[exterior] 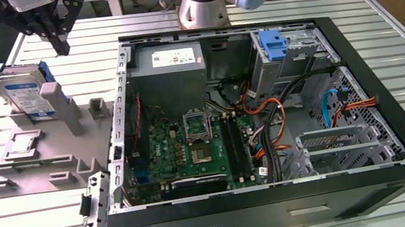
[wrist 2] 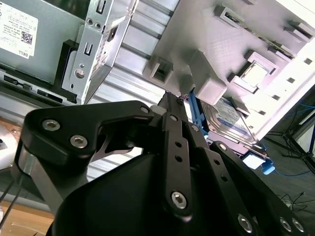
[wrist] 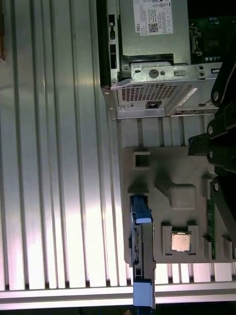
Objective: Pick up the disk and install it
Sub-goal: 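Reach for the disk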
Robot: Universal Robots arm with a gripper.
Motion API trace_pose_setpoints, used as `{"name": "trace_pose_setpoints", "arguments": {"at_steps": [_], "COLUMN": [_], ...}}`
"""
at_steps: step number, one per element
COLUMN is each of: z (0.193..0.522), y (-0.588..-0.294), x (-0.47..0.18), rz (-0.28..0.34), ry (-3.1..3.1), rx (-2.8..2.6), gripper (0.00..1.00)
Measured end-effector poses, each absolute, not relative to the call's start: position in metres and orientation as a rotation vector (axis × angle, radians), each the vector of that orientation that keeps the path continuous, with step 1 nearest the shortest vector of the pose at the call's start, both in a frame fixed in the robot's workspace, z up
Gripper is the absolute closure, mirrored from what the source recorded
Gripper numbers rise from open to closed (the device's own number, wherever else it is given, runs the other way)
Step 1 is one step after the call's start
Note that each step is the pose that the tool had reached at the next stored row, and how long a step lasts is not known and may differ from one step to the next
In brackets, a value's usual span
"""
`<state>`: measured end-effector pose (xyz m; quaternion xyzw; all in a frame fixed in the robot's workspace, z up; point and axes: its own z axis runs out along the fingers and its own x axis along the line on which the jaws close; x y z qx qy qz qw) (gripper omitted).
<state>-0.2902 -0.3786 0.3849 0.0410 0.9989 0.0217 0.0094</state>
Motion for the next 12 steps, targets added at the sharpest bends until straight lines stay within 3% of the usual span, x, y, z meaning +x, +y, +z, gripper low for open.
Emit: {"name": "trace_pose_setpoints", "arguments": {"at_steps": [12], "z": [0.3845], "y": [-0.3781], "x": [-0.2931], "rz": [0.068], "ry": [3.120], "rx": [0.128], "gripper": [0.90]}}
